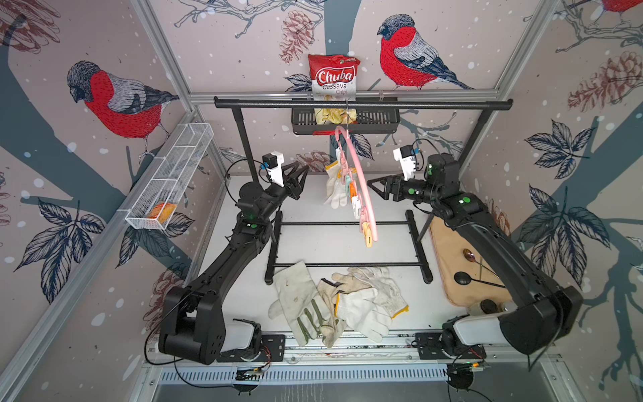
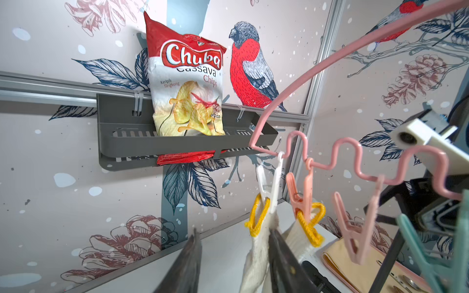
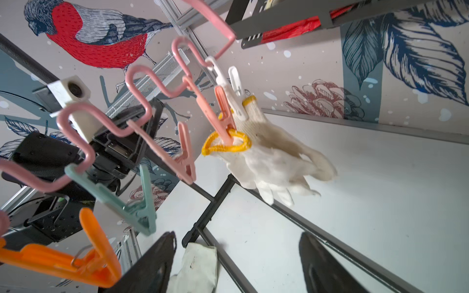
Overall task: Clip the gloves onto a hanger to dry
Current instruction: Clamp the glove onto the hanger.
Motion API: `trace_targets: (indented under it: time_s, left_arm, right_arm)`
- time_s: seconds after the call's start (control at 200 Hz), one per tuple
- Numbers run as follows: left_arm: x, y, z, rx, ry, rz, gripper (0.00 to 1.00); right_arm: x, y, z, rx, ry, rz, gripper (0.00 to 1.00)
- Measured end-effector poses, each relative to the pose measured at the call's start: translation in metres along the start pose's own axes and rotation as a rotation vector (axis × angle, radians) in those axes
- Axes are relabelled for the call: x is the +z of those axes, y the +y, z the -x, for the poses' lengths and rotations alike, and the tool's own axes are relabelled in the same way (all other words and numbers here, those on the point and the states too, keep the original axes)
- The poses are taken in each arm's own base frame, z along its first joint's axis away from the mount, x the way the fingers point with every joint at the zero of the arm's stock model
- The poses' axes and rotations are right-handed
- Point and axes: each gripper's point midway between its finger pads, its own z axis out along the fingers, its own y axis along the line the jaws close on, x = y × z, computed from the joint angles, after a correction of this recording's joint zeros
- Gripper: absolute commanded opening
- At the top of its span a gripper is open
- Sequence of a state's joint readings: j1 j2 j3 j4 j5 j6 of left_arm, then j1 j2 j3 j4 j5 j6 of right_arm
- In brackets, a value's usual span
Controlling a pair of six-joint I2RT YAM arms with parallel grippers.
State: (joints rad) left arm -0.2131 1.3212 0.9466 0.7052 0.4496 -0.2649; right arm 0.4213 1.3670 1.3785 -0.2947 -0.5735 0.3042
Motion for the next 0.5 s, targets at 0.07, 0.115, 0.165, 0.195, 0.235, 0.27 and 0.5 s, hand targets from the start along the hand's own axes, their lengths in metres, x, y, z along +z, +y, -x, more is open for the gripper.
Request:
trace_targets:
  time_s: [0.07, 0.115, 0.165, 0.195, 0.235, 0.27, 0.5]
  left_arm:
    - [-0.007, -0.008, 0.006, -0.013, -0.010, -0.023, 0.37]
    - [-0.014, -0.014, 0.010, -0.013, -0.016, -0.036, 0.33]
    - [-0.022, -0.022, 0.010, -0.030, -0.016, -0.060, 0.33]
    - [-0.028, -0.025, 0.009, -0.041, -0.019, -0.064, 0.34]
    - [-0.035, -0.029, 0.006, -0.066, -0.015, -0.071, 0.35]
    - [-0.041, -0.032, 0.005, -0.092, -0.015, -0.070, 0.36]
    - [-0.072, -0.058, 0.007, -0.196, 0.034, -0.119, 0.43]
  right_arm:
    - [-0.001, 0.003, -0.017, 0.018, 0.023, -0.006, 0.76]
    - [-0.002, 0.006, -0.029, 0.025, 0.040, -0.007, 0.75]
    - [-0.003, 0.007, -0.045, 0.041, 0.060, -0.019, 0.73]
    - [-0.004, 0.008, -0.055, 0.056, 0.075, -0.024, 0.72]
    - [-0.006, 0.010, -0.068, 0.061, 0.093, -0.028, 0.70]
    - [-0.007, 0.012, -0.081, 0.082, 0.110, -0.032, 0.69]
    - [-0.004, 0.036, -0.183, 0.159, 0.295, -0.027, 0.65]
